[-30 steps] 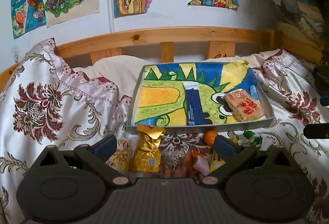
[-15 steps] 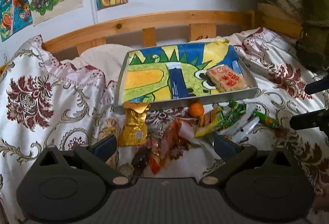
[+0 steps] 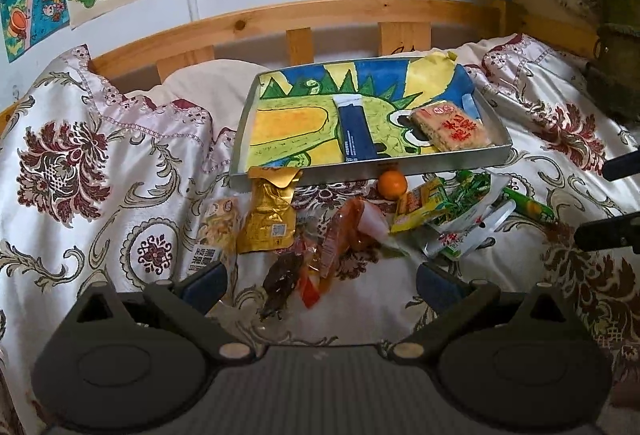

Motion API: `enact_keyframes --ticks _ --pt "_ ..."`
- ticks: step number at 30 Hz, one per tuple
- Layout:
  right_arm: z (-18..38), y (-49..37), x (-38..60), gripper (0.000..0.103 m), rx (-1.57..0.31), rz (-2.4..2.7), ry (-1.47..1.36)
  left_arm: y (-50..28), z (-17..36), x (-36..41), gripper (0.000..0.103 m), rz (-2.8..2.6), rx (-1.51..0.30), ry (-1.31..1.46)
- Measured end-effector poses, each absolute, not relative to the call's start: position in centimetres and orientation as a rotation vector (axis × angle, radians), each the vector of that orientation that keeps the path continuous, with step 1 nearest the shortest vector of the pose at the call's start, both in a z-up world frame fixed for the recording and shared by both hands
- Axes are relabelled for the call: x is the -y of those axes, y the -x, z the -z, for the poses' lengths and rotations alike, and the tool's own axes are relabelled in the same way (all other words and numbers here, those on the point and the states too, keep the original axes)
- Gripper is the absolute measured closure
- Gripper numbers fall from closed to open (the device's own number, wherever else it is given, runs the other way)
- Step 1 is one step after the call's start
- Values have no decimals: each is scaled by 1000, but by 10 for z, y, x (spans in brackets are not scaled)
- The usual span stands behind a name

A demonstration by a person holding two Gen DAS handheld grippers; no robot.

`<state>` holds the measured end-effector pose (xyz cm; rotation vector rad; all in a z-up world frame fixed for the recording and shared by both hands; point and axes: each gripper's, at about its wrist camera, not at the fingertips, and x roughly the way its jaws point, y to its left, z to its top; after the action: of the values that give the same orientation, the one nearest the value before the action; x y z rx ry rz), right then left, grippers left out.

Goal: Organize snacks
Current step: 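Withdraw both tools from the tray back over the snack pile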

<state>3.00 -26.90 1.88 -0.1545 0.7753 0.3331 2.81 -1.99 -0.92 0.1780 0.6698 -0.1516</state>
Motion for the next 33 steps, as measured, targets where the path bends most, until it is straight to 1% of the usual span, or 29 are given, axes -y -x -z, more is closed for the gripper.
enact_keyframes --ticks 24,33 --pt "-4 -43 264 1 -805 -354 141 -33 28 9 1 65 -742 -165" --pt "-1 -58 266 1 -787 -357 161 -45 22 19 1 115 -682 -174"
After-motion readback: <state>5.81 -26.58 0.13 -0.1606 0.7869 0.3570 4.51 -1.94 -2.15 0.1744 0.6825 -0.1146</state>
